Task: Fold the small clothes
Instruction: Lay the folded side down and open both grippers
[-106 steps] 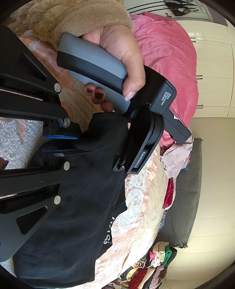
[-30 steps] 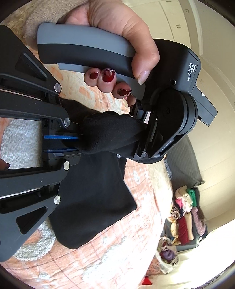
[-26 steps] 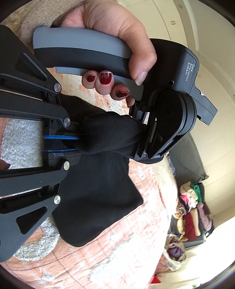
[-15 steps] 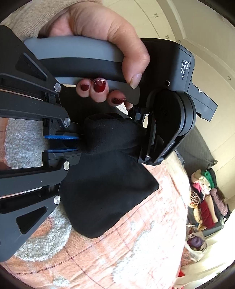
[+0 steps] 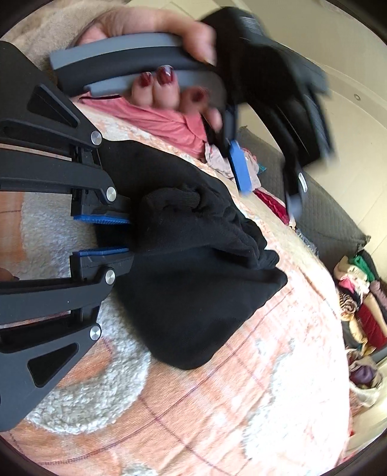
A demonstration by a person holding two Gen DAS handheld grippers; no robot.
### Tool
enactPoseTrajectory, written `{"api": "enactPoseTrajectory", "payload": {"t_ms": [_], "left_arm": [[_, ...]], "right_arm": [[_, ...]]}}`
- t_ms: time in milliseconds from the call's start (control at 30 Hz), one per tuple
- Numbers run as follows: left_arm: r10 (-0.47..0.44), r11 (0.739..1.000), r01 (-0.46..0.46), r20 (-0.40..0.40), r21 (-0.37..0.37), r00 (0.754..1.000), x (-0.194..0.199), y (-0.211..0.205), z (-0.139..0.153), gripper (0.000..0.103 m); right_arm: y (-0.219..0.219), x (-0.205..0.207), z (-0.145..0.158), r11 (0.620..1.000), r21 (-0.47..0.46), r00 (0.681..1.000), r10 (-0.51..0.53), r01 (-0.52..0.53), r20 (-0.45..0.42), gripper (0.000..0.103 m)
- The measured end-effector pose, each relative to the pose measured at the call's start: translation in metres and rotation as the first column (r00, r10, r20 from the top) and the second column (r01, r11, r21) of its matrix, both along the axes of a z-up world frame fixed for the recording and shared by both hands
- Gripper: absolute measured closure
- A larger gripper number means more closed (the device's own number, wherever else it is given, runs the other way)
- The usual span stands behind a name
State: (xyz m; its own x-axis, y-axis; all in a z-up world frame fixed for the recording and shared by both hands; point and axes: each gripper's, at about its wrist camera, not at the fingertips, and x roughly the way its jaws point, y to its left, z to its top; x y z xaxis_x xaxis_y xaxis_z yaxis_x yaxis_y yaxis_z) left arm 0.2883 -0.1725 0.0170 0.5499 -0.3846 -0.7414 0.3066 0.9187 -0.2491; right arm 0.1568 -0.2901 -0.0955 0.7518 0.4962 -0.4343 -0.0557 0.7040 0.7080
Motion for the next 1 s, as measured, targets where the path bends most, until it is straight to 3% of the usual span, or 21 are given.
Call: {"api": "enactPoseTrajectory", "payload": {"t_ms": [67,133,200,267,367,500,567,633,733,900,1000], "left_arm": [[0.056,0.998,-0.057,0.040,0.026,0.998,-0.003,0.025,0.002,0.045],[0.120,0.991,-0.123,0.051,0.059,0.991,-0.007,0.054,-0.005,0.045],[0.147,0.986,-0.149,0.031,0.076,0.989,-0.010,0.072,-0.017,0.045],[0.151,0.985,-0.150,-0.002,0.080,0.989,-0.012,0.083,-0.031,0.045],[0.149,0.987,-0.146,-0.044,0.063,0.988,-0.014,0.089,-0.049,0.044],[0.136,0.989,-0.133,-0.041,0.059,0.990,-0.020,0.085,-0.051,0.043],[0.123,0.990,-0.120,-0.041,0.069,0.992,-0.022,0.084,-0.051,0.043],[0.112,0.991,-0.108,-0.039,0.082,0.993,-0.023,0.080,-0.051,0.043],[0.096,0.992,-0.092,-0.045,0.091,0.994,-0.024,0.074,-0.050,0.042],[0.074,0.993,-0.071,-0.034,0.096,0.997,-0.030,0.061,-0.042,0.039],[0.048,0.995,-0.045,-0.032,0.086,0.998,-0.034,0.050,-0.040,0.037]], "right_arm": [[0.000,-0.002,0.004,1.000,-0.014,1.000,0.019,-0.019,0.003,0.078],[-0.002,-0.002,0.012,0.999,-0.022,0.999,0.032,-0.032,0.021,0.050],[-0.003,0.000,0.022,0.999,-0.012,0.998,0.046,-0.046,0.050,0.036],[-0.001,0.008,0.030,0.998,-0.033,0.997,0.050,-0.049,0.055,0.028],[0.004,0.035,0.035,0.994,-0.090,0.998,0.067,-0.068,-0.009,0.024],[0.008,0.076,0.031,0.988,-0.108,0.991,0.104,-0.112,-0.082,0.024],[0.009,0.088,0.032,0.985,-0.112,0.988,0.123,-0.133,-0.092,0.031],[0.011,0.097,0.031,0.980,-0.118,0.983,0.148,-0.160,-0.105,0.061],[0.017,0.099,0.036,0.964,-0.160,0.975,0.199,-0.212,-0.095,0.079],[0.016,0.089,0.068,0.917,-0.338,0.975,0.220,-0.214,-0.021,0.082],[0.001,0.084,0.068,0.901,-0.393,0.980,0.197,-0.183,-0.005,0.082]]}}
